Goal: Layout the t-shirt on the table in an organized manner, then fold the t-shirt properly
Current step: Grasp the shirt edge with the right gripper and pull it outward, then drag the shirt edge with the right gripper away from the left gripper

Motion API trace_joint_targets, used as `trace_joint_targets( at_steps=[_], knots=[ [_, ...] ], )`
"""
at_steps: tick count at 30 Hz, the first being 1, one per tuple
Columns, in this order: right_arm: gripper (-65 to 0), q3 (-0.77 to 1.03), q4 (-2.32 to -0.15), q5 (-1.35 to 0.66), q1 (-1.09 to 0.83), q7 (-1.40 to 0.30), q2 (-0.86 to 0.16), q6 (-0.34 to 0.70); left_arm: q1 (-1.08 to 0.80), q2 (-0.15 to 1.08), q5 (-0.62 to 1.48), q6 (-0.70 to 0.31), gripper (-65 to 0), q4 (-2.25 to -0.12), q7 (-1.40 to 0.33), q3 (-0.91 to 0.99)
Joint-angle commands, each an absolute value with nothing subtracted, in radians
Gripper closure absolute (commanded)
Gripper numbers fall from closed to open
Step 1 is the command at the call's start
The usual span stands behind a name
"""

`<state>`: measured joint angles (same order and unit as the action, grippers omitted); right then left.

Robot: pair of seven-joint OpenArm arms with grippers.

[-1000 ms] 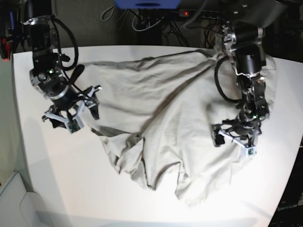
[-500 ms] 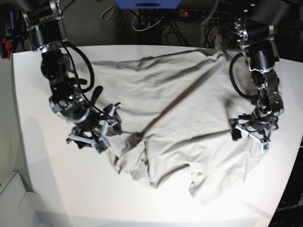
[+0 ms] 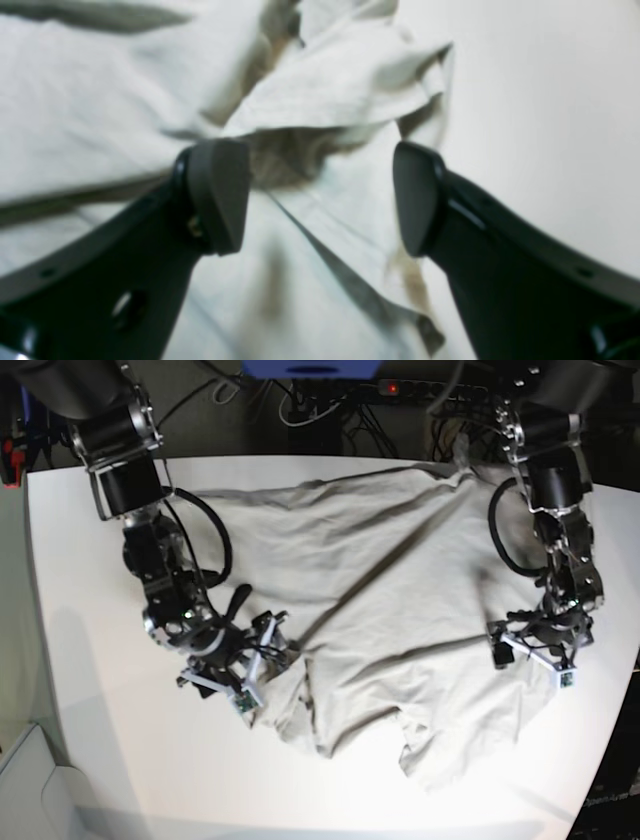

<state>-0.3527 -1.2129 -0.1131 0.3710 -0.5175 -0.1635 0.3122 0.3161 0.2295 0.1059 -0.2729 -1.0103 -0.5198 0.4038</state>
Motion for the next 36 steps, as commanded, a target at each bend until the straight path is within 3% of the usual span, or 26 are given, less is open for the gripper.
trace_joint_targets(
  at_steps=[1,18,36],
  knots=[
    [-45.5,-0.348,-1.204,-0.114,0.412,-0.481,-0.16,0.318,0.341,0.242,0.113,-0.265,-65.0,-1.024,-0.499,0.406],
    [-45.6,-0.426,-1.171,-0.113,0.458,-0.461,-0.105,0.318,0.306,0.228,0.114,-0.265,-65.0,-1.032,-0.499,0.406],
    [-45.2,-0.414,-0.869,-0.113,0.53,-0.272,-0.085,0.318,0.305,0.226,0.114,-0.265,-65.0,-1.032,-0.499,0.406]
  ],
)
